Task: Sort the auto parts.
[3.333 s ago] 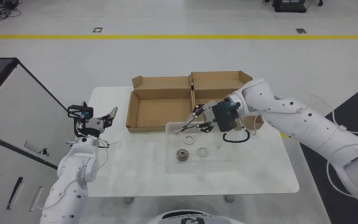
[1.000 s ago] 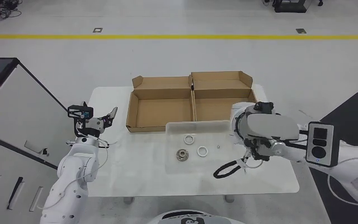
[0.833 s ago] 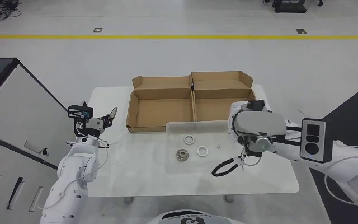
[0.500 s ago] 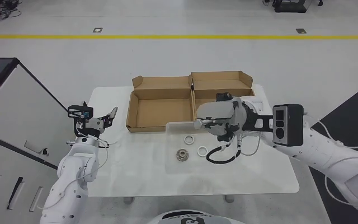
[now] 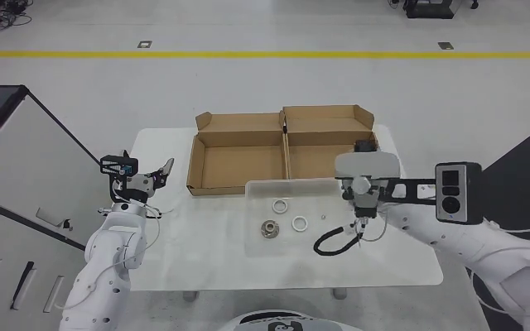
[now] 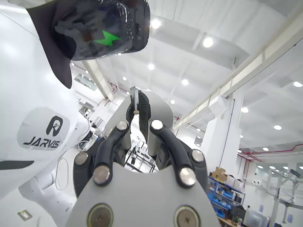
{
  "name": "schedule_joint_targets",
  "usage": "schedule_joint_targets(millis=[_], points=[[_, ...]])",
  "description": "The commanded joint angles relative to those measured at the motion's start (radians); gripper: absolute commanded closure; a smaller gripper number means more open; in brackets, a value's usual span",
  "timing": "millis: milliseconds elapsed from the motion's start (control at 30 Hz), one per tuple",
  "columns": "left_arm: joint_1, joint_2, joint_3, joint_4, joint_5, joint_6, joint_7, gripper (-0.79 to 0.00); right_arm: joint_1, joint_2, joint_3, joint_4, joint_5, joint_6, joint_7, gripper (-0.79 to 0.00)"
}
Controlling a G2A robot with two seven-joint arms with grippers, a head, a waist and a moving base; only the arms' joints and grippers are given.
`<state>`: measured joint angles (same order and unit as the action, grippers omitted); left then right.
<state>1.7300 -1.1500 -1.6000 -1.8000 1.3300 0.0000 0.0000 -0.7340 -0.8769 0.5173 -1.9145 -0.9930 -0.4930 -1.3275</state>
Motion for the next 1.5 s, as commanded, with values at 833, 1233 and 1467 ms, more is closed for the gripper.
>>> schedule_joint_targets(millis=[833, 1233, 1467], points=[[0.0, 0.0, 0.0, 0.0, 0.0, 0.0, 0.0, -0.785, -0.106, -0.072, 0.121, 0.006, -0.091, -0.112, 0.113, 0.0], [0.0, 0.0, 0.0, 0.0, 0.0, 0.0, 0.0, -0.785, -0.145, -0.083, 0.14, -0.049, -0.069, -0.078, 0.078, 0.0], [0.0, 0.0, 0.0, 0.0, 0.0, 0.0, 0.0, -0.785, -0.145, -0.083, 0.14, -0.049, -0.069, -0.078, 0.078, 0.0]])
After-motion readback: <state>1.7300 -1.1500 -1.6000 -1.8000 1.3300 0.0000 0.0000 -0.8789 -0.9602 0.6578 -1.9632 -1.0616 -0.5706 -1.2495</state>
